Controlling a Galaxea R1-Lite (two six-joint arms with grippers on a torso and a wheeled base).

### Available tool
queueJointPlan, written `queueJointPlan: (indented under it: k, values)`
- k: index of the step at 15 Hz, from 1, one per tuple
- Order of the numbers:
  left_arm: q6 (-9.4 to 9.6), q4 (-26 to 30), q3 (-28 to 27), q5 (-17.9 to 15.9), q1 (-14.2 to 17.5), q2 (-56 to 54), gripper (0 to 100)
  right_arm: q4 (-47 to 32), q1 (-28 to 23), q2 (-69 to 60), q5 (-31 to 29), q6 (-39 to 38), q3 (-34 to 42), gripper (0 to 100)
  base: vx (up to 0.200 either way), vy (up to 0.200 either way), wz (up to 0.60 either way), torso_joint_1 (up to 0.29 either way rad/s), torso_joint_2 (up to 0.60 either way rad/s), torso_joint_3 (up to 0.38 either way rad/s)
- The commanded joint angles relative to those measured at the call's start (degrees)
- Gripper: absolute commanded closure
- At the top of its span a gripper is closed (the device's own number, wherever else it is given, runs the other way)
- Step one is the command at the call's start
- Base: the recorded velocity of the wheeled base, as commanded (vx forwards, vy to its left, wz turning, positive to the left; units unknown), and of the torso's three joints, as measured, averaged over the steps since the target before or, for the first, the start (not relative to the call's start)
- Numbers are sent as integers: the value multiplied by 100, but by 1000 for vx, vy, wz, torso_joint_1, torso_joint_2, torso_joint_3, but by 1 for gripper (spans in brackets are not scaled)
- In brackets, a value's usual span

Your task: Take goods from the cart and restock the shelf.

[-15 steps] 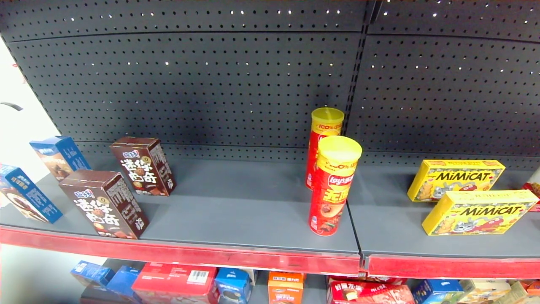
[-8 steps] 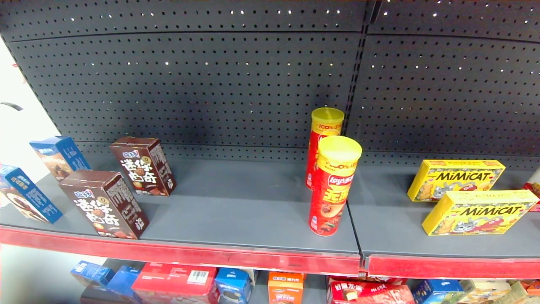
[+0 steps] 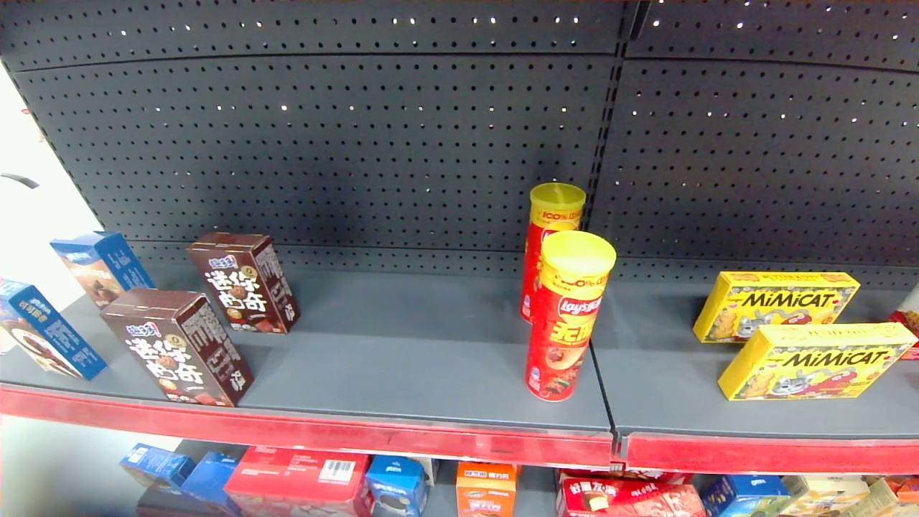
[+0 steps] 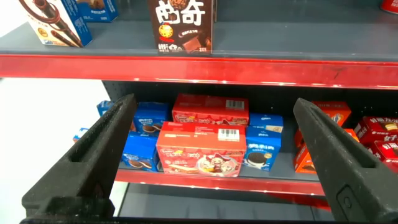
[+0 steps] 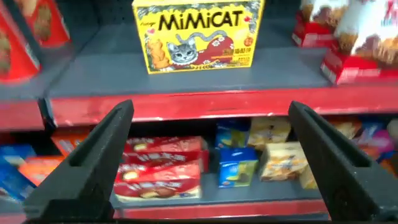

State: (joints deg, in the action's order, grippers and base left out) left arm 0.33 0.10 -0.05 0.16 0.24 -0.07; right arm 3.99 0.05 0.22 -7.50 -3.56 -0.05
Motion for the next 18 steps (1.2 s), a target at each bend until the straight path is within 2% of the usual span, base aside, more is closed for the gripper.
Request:
queueJointPlan:
  k: [1,3,4,10,12,14,15,17,18]
  values:
    - [2,-1,-4,2,2,7,0,6,4,-13,29,101,5,0,0,0,0,0,0,0]
    - [2,-1,-4,2,2,7,0,14,4,-13,293,910,5,0,0,0,0,0,0,0]
    - [2,-1,-4,2,2,7,0,41,4,-13,688,1340,5,0,0,0,0,0,0,0]
    - [2,-1,-4,2,2,7,0,32,4,-13,697,699,5,0,0,0,0,0,0,0]
    - [2,-1,-4,2,2,7,0,41,4,-13,161,743,5,0,0,0,0,0,0,0]
    - [2,-1,-4,2,2,7,0,41,-5,-13,91,813,5,0,0,0,0,0,0,0]
    - [2,-1,-4,2,2,7,0,23,4,-13,389,822,5,0,0,0,0,0,0,0]
    - [2,-1,-4,2,2,7,0,-3,4,-13,1418,822,5,0,0,0,0,0,0,0]
    - [2,-1,-4,2,2,7,0,-38,4,-13,1435,848,5,0,0,0,0,0,0,0]
